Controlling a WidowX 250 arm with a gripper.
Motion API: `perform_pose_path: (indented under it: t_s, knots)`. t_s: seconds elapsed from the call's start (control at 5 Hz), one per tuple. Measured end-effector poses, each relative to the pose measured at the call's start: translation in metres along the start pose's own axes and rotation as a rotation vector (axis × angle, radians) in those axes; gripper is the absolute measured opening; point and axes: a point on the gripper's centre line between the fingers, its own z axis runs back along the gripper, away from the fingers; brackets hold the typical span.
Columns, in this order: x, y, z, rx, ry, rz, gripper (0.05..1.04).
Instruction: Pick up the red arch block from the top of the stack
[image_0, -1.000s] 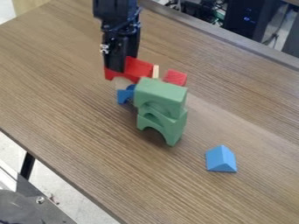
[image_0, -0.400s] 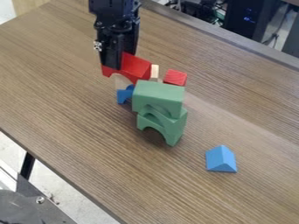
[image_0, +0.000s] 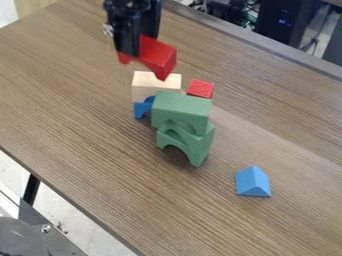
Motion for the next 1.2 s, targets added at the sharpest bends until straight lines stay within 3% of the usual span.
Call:
perform_pose_path:
  t_s: [0.2, 0.6, 0.8, 1.2]
  knots:
    - [-0.009, 0.000, 0.018, -0.069, -0.039, -0.100, 0.539]
    - [-0.030, 0.010, 0.037, -0.085, -0.067, -0.228, 0.540]
    - [-0.035, 0.015, 0.037, -0.057, -0.065, -0.237, 0.540]
    - [-0.043, 0.018, 0.032, 0.052, 0.015, -0.100, 0.540]
